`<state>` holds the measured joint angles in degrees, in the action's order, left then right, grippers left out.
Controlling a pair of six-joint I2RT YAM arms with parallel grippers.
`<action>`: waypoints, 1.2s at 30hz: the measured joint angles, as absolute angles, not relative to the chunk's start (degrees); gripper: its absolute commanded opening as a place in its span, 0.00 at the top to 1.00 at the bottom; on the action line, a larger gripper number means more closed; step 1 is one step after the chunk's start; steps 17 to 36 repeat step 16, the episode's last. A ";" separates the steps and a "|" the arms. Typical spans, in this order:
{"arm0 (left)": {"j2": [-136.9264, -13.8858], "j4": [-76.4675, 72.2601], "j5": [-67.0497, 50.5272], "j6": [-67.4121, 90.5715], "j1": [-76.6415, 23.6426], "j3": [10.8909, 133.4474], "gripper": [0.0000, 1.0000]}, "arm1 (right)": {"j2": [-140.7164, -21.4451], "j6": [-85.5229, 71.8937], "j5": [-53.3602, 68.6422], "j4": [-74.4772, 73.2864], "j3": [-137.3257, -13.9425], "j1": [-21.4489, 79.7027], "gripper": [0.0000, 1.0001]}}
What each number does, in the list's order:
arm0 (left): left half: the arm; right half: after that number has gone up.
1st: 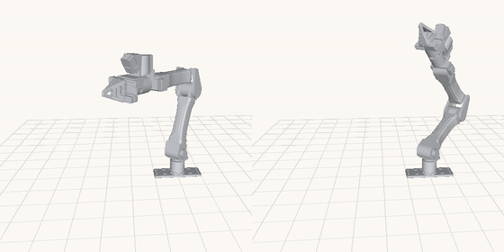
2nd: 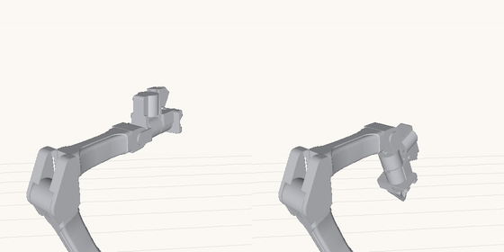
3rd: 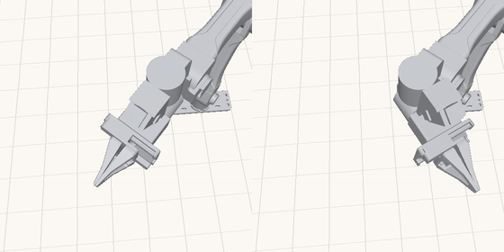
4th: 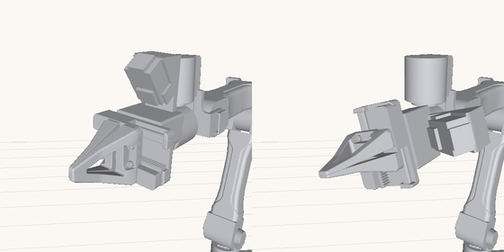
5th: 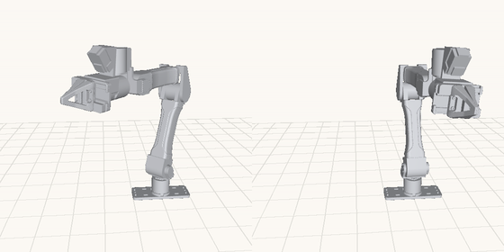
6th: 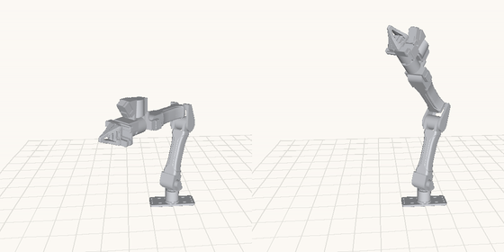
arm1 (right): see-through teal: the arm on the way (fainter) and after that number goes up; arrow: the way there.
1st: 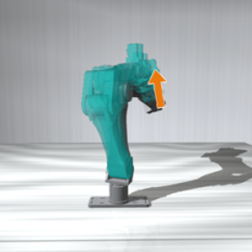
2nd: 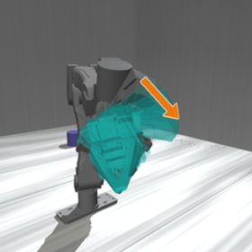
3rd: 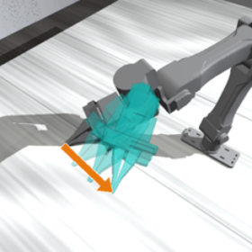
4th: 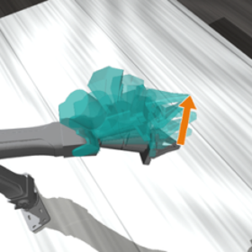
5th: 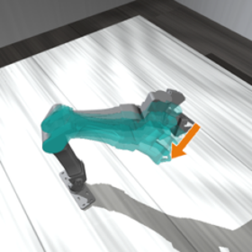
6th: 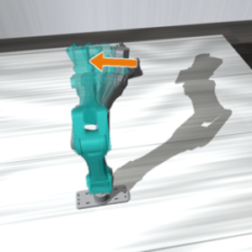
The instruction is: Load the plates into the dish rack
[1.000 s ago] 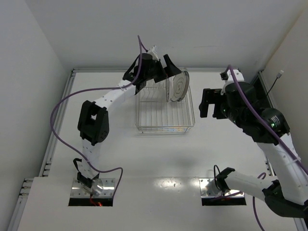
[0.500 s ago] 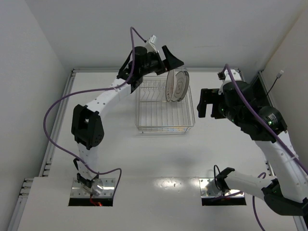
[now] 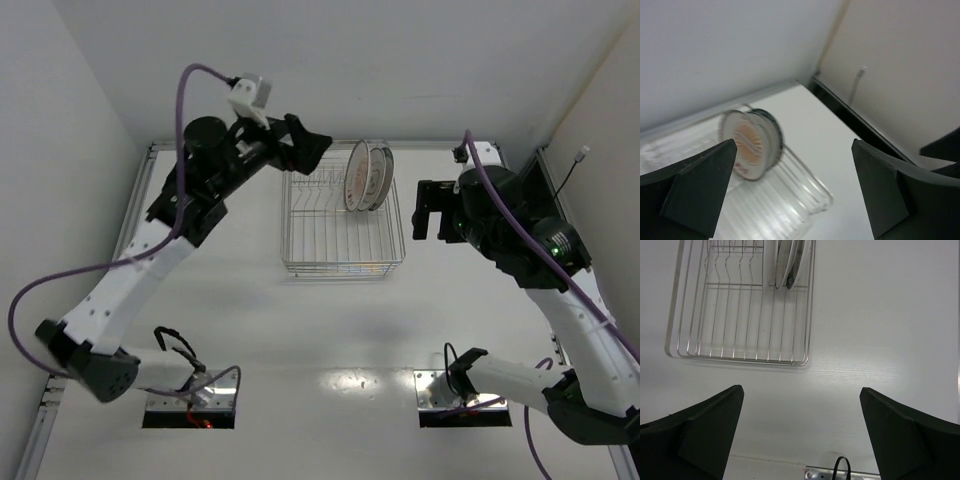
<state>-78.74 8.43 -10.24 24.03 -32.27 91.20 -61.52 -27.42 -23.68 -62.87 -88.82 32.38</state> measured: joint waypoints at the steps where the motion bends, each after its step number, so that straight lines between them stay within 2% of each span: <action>1: -74.19 8.43 -6.44 20.73 -32.27 87.77 0.00 | -61.91 -27.42 -23.92 -62.81 -88.82 32.38 0.00; 4: -68.60 7.05 0.60 15.55 -32.10 81.52 0.00 | -62.65 -27.42 -24.58 -62.67 -88.82 32.38 0.00; 9: -63.20 3.03 13.39 10.96 -31.07 64.55 0.00 | -63.05 -27.42 -25.58 -62.70 -88.82 32.38 0.00; 15: -62.04 2.44 20.01 11.42 -29.19 45.89 0.00 | -65.14 -27.09 -23.46 -62.08 -88.27 32.38 0.00; 36: -61.67 2.70 20.58 11.46 -29.26 44.95 0.00 | -65.34 -27.05 -23.18 -61.91 -88.03 32.38 0.00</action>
